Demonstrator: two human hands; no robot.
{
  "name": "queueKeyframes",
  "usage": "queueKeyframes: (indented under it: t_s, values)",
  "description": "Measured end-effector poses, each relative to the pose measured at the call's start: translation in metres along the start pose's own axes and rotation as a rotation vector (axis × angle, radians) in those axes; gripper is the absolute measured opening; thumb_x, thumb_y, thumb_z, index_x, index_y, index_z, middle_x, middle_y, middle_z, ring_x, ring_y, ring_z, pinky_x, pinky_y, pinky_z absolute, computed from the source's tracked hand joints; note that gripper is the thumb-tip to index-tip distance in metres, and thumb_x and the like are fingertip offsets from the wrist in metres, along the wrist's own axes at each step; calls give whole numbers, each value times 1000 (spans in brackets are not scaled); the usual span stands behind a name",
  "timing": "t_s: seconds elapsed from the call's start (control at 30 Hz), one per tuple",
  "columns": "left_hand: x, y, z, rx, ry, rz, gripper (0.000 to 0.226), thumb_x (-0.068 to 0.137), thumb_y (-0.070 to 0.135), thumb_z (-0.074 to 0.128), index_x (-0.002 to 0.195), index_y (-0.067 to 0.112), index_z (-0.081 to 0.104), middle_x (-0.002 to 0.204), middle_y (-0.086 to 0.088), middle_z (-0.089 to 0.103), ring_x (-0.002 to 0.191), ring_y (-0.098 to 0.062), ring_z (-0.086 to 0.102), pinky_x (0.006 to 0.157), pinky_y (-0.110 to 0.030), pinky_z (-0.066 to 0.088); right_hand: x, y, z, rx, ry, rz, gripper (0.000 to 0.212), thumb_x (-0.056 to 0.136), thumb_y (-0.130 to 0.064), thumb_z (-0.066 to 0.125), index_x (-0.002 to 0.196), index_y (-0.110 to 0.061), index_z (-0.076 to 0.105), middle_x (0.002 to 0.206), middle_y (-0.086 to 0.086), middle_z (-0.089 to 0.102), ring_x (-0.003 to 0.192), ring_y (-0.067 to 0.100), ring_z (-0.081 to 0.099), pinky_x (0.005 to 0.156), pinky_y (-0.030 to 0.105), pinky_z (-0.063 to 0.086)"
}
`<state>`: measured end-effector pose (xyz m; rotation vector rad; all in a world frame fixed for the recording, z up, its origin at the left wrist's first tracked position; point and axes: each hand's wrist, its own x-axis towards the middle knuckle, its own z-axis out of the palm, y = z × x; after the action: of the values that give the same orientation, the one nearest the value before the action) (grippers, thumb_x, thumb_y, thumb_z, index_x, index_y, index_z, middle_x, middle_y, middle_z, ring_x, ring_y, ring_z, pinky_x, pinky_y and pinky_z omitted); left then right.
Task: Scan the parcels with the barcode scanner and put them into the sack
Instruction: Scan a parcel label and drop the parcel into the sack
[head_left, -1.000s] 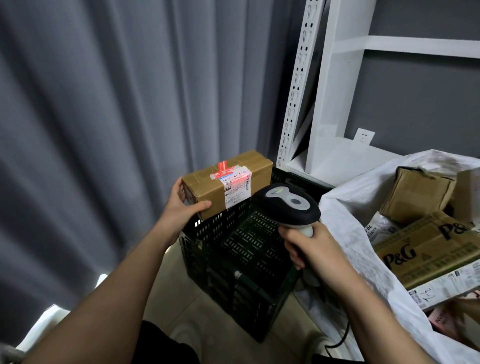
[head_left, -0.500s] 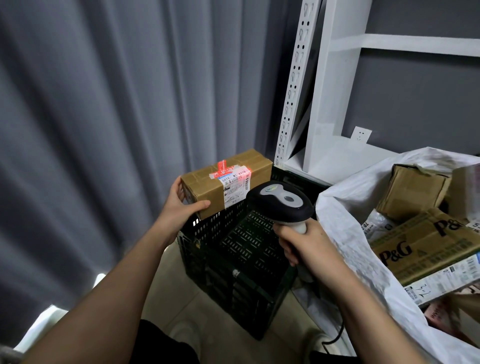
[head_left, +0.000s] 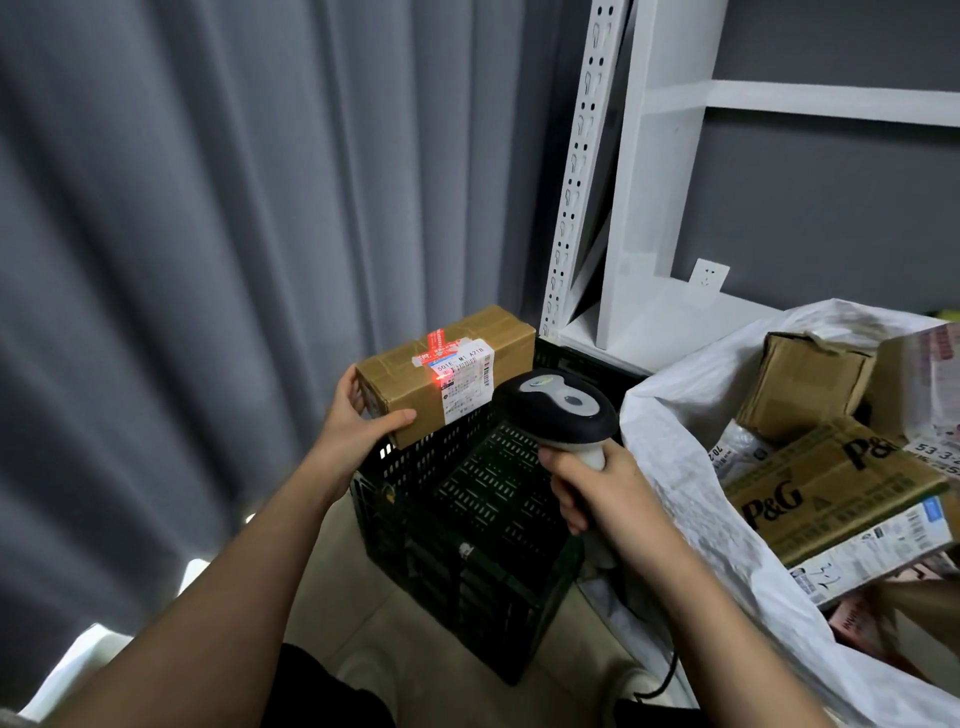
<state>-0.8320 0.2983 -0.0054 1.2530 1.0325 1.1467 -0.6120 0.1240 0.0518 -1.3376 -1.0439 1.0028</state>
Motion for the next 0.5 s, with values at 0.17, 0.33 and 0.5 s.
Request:
queueKeyframes:
  t_s: [0.17, 0.33, 0.5]
  values:
    - [-22, 6, 14, -58, 53, -69, 91, 63, 7, 86, 140, 17, 39, 130, 4, 58, 117, -13, 58, 100, -43, 48, -14, -13, -4, 16, 45, -40, 25, 85, -17, 69, 79, -8, 46, 47, 1, 44, 36, 14, 34, 43, 28, 31]
    - [-49, 42, 57, -169, 156, -97, 64, 76, 4, 77, 129, 12, 41, 123, -3, 61, 96, -14, 65, 67, -29, 58, -40, -47, -27, 70, 215, -89, 17, 92, -9, 63, 83, -5, 49, 47, 3, 44, 36, 15, 34, 43, 29, 31]
    - [-76, 104, 115, -246, 56, 3, 71, 80, 9, 75, 137, 12, 34, 124, -3, 61, 106, -19, 64, 82, -37, 56, -76, -96, -84, 108, 398, -150, 14, 92, -9, 60, 85, -10, 49, 48, 4, 45, 35, 14, 35, 41, 23, 31]
